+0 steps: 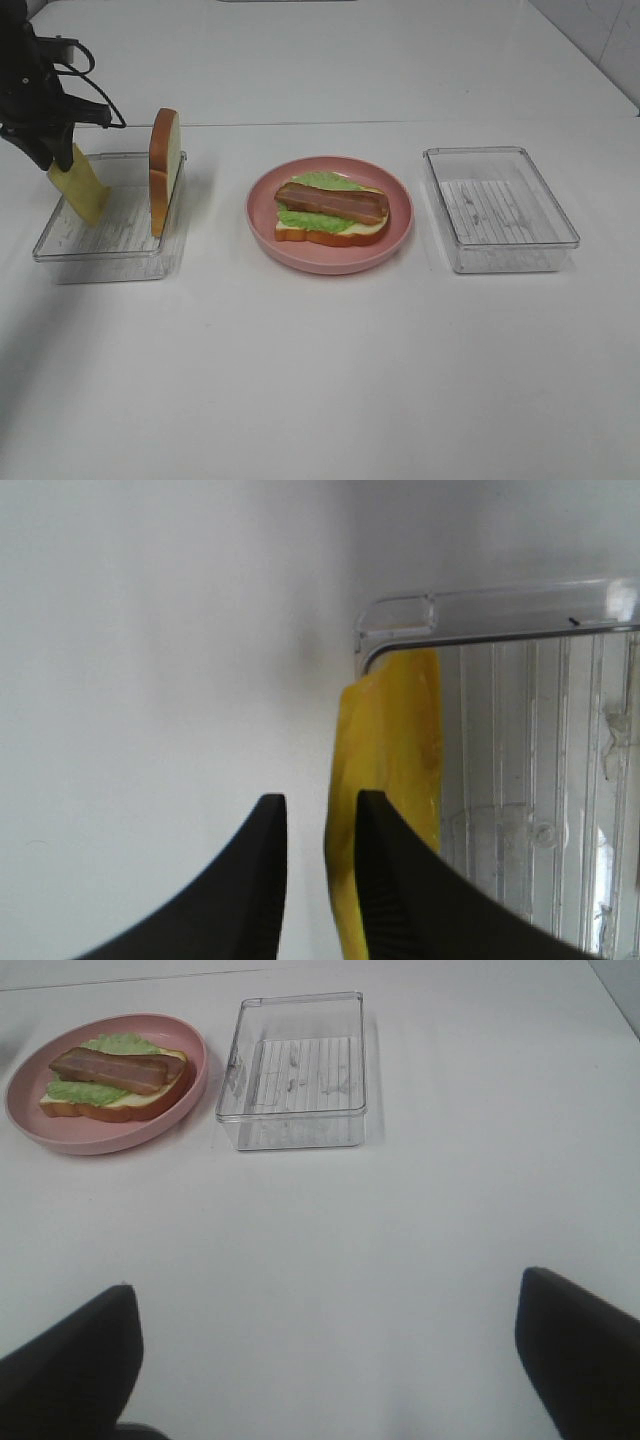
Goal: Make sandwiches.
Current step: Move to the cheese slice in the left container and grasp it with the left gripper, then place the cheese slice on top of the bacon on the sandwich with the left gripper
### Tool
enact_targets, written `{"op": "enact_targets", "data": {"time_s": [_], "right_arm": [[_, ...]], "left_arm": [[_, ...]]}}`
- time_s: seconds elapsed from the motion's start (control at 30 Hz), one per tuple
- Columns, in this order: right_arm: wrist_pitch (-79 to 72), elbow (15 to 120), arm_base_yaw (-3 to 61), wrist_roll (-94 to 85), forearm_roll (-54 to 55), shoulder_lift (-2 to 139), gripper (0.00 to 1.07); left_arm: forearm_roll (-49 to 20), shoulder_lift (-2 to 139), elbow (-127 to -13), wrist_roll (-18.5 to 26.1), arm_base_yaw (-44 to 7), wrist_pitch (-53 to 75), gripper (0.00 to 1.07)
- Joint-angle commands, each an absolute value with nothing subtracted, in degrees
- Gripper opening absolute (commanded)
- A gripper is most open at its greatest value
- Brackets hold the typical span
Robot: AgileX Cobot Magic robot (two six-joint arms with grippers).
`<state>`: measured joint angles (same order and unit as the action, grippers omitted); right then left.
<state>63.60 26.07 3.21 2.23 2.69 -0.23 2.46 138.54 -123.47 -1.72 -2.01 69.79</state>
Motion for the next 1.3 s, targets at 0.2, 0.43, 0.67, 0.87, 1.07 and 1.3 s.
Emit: {"op": "enact_targets", "data": {"time_s": [0.2,0.43,0.67,0.87,1.07,1.3], "right_arm": [[62.97,25.90,3.04,1.95,2.46,-1.38,0.94],[62.97,25.90,3.04,1.95,2.46,-1.38,0.94],[62.97,25.90,3.04,1.95,2.46,-1.38,0.94],[62.97,25.90,3.04,1.95,2.46,-1.38,0.94],[62.97,25.90,3.04,1.95,2.46,-1.38,0.94],[62.97,25.90,3.04,1.95,2.46,-1.38,0.94]], "left_arm": [[2.23,139.11,-123.01,-1.55,-1.89,74.77,0.24],[1.95,139.11,-123.01,-1.55,-1.89,74.37,0.20],[-0.57,139.11,-123.01,-0.46,-1.89,72.82,0.00],[-0.74,138.88,-123.01,-0.46,-1.89,73.22,0.00],[-0.74,136.54,-123.30,-0.46,-1.89,73.34,0.00],[-1.15,133.38,-123.42,-0.92,-2.12,74.71,0.00]]}}
